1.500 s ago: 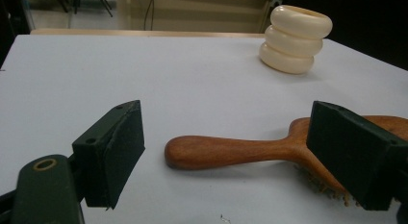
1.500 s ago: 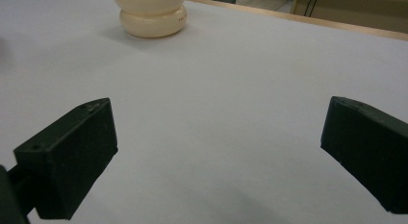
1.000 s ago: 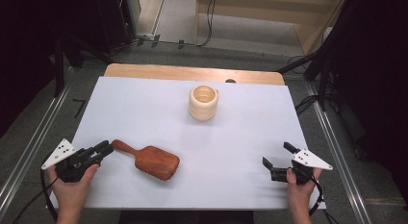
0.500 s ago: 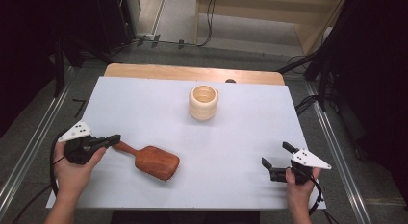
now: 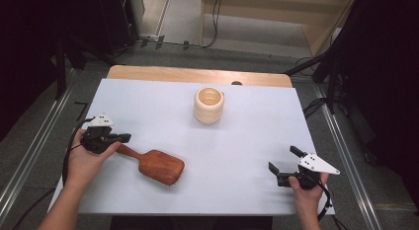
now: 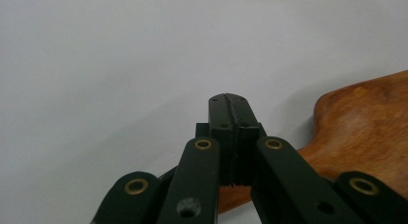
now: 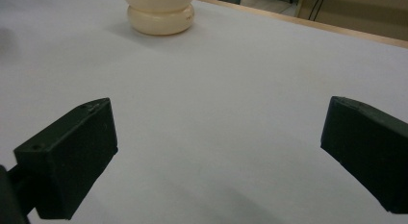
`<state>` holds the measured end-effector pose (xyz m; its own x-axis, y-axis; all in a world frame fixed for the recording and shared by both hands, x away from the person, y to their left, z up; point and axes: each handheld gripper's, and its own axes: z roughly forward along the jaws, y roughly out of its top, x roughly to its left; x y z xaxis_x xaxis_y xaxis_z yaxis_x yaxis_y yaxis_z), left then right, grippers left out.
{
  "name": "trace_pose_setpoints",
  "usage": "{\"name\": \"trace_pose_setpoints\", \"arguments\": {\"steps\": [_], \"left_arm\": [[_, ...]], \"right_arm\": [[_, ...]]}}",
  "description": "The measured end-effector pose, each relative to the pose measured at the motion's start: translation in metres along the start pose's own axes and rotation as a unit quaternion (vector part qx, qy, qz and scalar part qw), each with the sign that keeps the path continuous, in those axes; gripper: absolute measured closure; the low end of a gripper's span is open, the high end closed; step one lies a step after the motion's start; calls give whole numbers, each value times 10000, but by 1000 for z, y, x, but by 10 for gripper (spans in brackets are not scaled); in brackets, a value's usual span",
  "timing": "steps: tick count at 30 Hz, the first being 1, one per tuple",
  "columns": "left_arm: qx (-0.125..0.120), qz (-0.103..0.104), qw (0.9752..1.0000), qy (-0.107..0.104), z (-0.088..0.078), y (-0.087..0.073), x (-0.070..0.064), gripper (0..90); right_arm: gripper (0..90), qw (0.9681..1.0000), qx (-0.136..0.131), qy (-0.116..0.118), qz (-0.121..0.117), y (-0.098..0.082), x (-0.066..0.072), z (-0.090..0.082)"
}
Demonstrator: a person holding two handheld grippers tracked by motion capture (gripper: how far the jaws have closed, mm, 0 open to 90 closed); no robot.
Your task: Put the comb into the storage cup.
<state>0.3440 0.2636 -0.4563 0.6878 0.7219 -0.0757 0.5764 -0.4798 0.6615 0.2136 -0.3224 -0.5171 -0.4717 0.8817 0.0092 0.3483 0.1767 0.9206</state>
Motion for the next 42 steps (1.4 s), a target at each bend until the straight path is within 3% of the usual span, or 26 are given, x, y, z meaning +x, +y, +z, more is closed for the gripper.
{"name": "trace_pose_setpoints", "arguments": {"steps": [3, 7, 14, 22, 30, 42], "left_arm": [[349, 33, 9993, 140, 9, 3, 6, 900], [571, 70, 9981, 218, 18, 2, 7, 900], [957, 226, 9951, 101, 27, -2, 4, 900], [1009, 222, 9946, 87, 21, -8, 2, 900], [879, 113, 9961, 39, 11, -23, -1, 900], [743, 110, 9972, 42, -9, -50, -24, 900]], "right_arm": [[0, 10000, 14, 43, -12, 0, 0, 1], [0, 10000, 26, 65, -45, 0, 0, 2], [0, 10000, 10, 96, 1, 0, 0, 1], [0, 9999, 6, 121, -1, 0, -1, 1], [0, 9999, 34, 120, -27, 0, 0, 2], [0, 9999, 43, 109, -28, 0, 0, 2]]}}
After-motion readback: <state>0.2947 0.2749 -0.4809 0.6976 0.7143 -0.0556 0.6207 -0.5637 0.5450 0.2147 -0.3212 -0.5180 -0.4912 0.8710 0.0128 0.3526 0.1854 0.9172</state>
